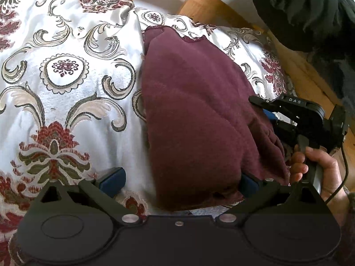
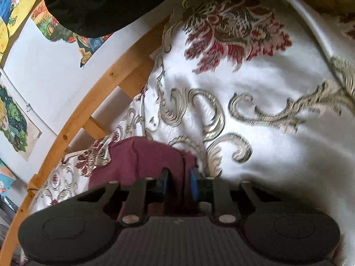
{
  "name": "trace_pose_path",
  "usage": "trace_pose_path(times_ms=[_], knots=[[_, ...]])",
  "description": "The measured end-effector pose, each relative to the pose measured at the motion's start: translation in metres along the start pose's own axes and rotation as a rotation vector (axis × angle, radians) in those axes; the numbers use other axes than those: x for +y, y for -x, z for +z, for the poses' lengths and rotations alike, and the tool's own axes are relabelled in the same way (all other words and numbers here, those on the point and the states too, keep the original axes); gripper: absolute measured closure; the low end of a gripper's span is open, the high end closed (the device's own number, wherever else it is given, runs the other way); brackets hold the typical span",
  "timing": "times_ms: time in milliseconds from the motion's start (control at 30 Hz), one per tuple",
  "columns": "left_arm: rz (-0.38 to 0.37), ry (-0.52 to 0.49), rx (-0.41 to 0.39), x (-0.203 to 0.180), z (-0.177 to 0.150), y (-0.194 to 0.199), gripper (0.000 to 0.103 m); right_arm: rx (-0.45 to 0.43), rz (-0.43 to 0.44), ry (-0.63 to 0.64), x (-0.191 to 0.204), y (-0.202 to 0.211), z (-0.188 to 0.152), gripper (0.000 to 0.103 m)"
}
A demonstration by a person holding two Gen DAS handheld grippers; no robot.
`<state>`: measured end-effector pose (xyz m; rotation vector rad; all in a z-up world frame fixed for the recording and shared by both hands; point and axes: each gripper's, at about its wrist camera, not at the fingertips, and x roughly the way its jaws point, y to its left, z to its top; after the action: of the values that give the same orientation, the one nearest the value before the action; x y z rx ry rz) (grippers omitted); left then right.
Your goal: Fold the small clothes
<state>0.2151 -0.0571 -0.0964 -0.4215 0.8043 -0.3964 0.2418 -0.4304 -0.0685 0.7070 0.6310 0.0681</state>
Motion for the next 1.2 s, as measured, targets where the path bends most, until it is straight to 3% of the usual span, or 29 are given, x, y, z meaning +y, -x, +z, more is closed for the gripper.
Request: trace_pose_path(times_ms=[200,567,767,933,1200], knots=[[0.002,-0.017,0.001,-0.001,-0.002,0.001,0.001,-0.004,-0.008,-0.01,-0.004,0.002,0.002,0.082],[-0.001,-0.031,0.0,0.0,-0.003,0.002,0.001,0.073,0.085,-0.044,-0.001,0.001,-0.001,0.042],[-0.001,-0.03,-0.001,-0.001,-0.003,0.001,0.001,0.139,0.016,0.044,0.011,-0.01,-0.009,0.039],[0.001,-0.032,-0.001,-0.001,-0.003,0.001,0.001,0.166,0.085,-0.077,-0.002,-0.013,-0.01,0.039],[0.004,-0.039,-0.004,-0.002,-0.004,0.002,0.001,0.163,0.066,-0.093,-0.007,-0.017,-0.013,0.053]])
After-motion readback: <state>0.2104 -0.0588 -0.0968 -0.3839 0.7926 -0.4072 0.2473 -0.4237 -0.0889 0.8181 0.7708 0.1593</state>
